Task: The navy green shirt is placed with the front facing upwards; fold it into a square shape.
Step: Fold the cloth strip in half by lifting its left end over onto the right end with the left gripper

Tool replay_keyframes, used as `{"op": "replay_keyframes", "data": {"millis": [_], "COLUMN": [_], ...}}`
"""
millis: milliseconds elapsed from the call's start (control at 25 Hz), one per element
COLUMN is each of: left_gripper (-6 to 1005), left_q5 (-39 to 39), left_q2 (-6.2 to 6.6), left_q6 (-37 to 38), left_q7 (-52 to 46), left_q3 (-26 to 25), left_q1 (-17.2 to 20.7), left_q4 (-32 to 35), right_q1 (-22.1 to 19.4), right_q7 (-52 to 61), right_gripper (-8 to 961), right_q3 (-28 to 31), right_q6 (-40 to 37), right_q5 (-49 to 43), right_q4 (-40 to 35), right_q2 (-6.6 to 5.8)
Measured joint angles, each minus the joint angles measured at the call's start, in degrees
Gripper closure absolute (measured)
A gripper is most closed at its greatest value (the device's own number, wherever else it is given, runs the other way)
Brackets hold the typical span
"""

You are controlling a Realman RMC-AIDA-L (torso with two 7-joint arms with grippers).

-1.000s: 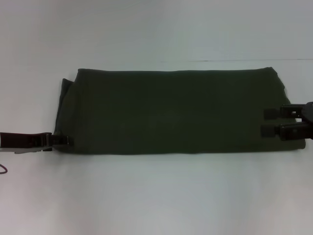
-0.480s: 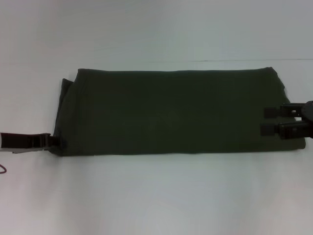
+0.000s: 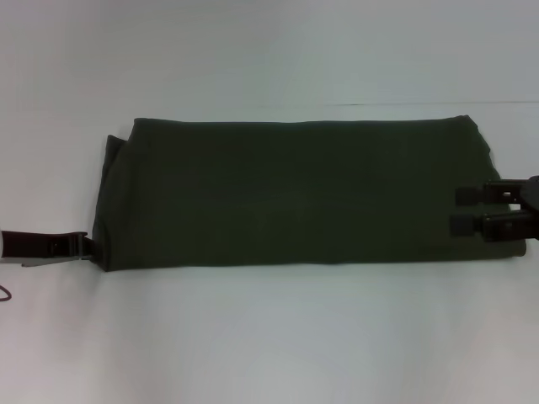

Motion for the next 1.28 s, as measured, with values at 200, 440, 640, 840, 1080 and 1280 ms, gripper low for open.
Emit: {"op": "replay_keyframes", "data": {"millis": [200,440,640,840,1080,1280], "left_gripper": [984,988,990,988,989,990], "left_q5": [0.32,0.37,0.36,0.35,1.22,3.19], "left_q2": [0.07,0.27,0.39,0.91,1.71,2.7], "left_q6": [0.01,0.32,0.34,0.4,0.45,0.66], "left_q7": [0.0,0.11,-0.1,0.12,0.46,0.75], "left_q3": [-0.3,-0.66,-2.38,-5.25,-8.83,-13.69], "left_q1": [0.11,0.6,1.89,3.22,5.36,6.68], "left_q4": [0.27,1.09,3.16,4.44,7.05,9.05], "right_q1": [-0.16,-0.17,-0.18,0.16,1.11,1.96], "right_q7": [0.0,0.0,-0.12,-0.21,-0.01,0.05], "right_gripper": [37,37,37,38,38,38], "right_q3": [0.6,0.68,1.4,1.88,2.16,2.16], "right_q6": [-0.07,-0.1,0.21,0.59,1.31,1.95], "right_q5": [0.03,0.04,0.05,0.12,0.19,0.22], "right_q4": [0.09,0.31,0.48,0.53,0.7,0.8], "right_q2": [0.0,0.0,0.31,0.99,1.76,2.43]}}
